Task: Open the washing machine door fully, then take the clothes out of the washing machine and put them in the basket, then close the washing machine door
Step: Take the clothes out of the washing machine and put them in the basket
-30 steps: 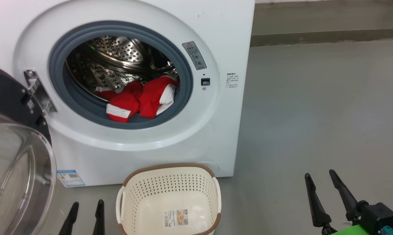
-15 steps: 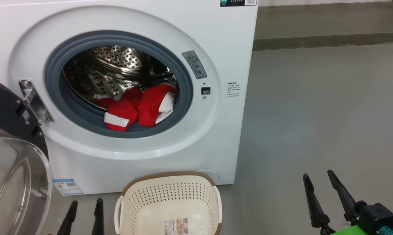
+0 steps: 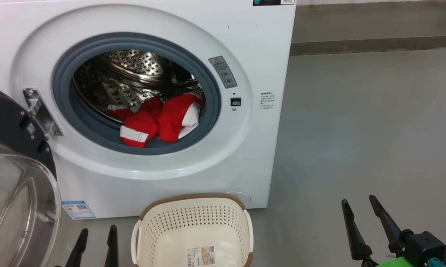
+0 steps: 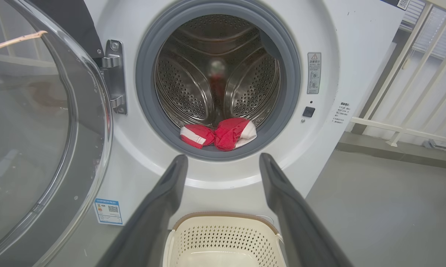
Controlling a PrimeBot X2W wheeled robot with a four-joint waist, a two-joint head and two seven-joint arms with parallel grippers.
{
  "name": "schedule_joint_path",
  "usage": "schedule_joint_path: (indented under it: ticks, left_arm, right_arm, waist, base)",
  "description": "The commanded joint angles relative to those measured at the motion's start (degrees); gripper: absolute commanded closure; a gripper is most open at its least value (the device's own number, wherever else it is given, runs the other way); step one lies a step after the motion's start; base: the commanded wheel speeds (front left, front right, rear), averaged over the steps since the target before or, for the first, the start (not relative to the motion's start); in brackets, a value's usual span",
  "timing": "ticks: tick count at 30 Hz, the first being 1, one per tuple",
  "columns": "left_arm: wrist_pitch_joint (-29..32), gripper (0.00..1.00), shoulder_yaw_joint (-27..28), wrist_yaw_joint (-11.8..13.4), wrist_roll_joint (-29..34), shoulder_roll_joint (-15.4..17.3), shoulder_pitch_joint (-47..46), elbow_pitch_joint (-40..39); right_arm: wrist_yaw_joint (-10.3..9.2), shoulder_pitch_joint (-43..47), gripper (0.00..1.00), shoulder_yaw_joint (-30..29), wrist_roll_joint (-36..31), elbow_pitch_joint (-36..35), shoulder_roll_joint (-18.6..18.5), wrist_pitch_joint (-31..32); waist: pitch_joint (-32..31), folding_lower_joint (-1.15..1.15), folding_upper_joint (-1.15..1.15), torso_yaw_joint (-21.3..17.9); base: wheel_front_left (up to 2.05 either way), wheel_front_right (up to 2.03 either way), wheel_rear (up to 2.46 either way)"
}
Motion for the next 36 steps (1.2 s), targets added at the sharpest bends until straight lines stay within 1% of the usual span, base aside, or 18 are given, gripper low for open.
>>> schedule_joint_path:
  ticks: [1,7,16,27,36]
  left_arm:
    - [-0.54,0.00,1.74,0.38,0.02,0.54,-1.19,-1.74]
    - [-0.89,0.00,1.77,0.94,-0.07,0.30,-1.50,-2.43]
    - [-1.36,0.00,1.12,0.74,-0.03,0.17,-4.36,-1.52]
    - [-1.90,0.00,0.56,1.68,1.55,0.07,-12.04,1.17]
    - [-2.09,0.00,-0.51,2.58,3.23,-0.25,-21.33,5.39]
  right_arm:
    - [0.34,-1.25,0.00,1.55,0.90,-1.25,-0.70,-0.36]
    - [0.34,-1.20,0.00,1.63,0.63,-1.42,-0.70,-0.36]
    - [0.34,-1.89,0.00,2.20,0.30,-1.80,-0.70,-0.36]
    - [0.34,-4.64,0.00,3.24,-0.40,-3.00,-0.70,-0.36]
    - [0.34,-7.72,0.00,4.13,-0.85,-4.01,-0.70,-0.36]
  waist:
    - [0.08,0.00,0.00,0.07]
    - [0.85,0.00,0.00,0.61]
    - [3.62,0.00,0.00,2.17]
    - [9.67,0.00,0.00,3.39]
    - [16.43,0.00,0.00,4.01]
  base:
    - [0.00,0.00,0.00]
    - [0.00,0.00,0.00]
    - [0.00,0.00,0.00]
    - [0.00,0.00,0.00]
    - [0.00,0.00,0.00]
